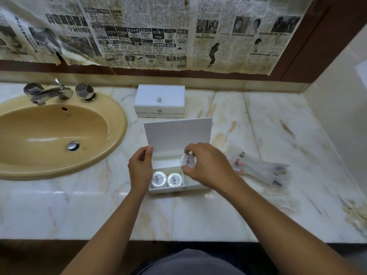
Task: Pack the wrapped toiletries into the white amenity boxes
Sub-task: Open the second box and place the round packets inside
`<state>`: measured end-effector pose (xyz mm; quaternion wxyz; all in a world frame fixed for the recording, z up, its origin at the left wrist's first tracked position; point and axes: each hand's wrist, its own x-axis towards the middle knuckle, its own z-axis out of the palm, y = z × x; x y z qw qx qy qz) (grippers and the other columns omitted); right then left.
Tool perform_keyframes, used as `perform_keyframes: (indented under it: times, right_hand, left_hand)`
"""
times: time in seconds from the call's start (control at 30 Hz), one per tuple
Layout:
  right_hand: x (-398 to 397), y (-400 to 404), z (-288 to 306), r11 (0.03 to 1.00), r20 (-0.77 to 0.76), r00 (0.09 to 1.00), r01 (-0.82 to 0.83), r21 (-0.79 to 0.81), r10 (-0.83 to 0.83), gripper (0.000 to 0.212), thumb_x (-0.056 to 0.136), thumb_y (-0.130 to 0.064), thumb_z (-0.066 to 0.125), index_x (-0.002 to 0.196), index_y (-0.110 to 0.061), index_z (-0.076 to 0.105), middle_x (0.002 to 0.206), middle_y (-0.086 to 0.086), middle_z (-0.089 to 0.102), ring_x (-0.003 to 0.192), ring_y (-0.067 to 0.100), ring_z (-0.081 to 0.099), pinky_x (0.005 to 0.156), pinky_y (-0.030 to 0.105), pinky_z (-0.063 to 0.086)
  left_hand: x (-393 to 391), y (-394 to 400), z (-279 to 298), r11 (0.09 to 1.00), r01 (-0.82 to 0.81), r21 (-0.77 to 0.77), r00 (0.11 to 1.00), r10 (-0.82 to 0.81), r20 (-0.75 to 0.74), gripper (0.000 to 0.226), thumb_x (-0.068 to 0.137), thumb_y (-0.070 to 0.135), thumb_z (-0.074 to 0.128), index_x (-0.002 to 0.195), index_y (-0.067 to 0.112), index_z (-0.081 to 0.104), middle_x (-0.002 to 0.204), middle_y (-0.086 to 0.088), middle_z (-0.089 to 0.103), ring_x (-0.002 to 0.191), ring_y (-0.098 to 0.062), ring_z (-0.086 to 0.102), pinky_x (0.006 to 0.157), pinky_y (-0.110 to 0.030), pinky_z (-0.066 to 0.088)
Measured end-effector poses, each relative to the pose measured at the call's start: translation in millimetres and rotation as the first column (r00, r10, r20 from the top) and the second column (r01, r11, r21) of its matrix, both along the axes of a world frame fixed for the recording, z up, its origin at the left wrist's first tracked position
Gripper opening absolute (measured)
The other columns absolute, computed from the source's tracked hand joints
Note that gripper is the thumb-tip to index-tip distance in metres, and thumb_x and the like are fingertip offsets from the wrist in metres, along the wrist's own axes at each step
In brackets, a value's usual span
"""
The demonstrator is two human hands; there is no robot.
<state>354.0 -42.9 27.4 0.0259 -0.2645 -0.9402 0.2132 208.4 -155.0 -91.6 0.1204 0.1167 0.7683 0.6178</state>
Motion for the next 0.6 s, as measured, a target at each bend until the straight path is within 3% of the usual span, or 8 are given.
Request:
perform_keyframes:
  times: [0.2,0.33,0.6]
  right_hand:
    - [-24.1,-29.7,-22.9,0.968,0.131,0.970,-0.219,0.119,0.204,0.033,0.082,-0.037,0.059,0.108,-0.017,0.060,0.107,0.002,0.056,0.106,0.023,0.046,0.088,0.036,0.035]
    - [-29.6,-32.1,-31.2,0.944,0.263,0.941,-0.267,0.196,0.212,0.021,0.084,-0.029,0.060,0.097,-0.013,0.062,0.105,0.006,0.052,0.104,0.026,0.043,0.085,0.037,0.030]
    - [-33.3,-34.1,-44.1,0.910,0.357,0.911,-0.313,0.271,0.207,0.018,0.087,-0.017,0.059,0.103,-0.013,0.062,0.108,0.008,0.055,0.108,0.028,0.043,0.092,0.040,0.030]
  left_hand:
    - [-1.0,-0.1,-0.6,1.000,-0.007,-0.009,1.000,0.007,-0.001,0.015,0.096,0.025,0.057,0.096,0.017,0.070,0.089,0.009,0.070,0.084,-0.003,0.063,0.071,-0.005,0.045]
    - [-0.6,0.1,-0.3,1.000,-0.006,-0.010,1.000,0.007,0.013,0.016,0.096,0.026,0.057,0.098,0.017,0.070,0.092,0.009,0.070,0.085,0.001,0.063,0.071,-0.004,0.044]
    - [-1.0,-0.4,-0.9,1.000,-0.012,-0.009,1.000,0.013,0.019,0.017,0.096,0.028,0.058,0.099,0.018,0.071,0.093,0.010,0.071,0.088,0.000,0.063,0.073,-0.004,0.044]
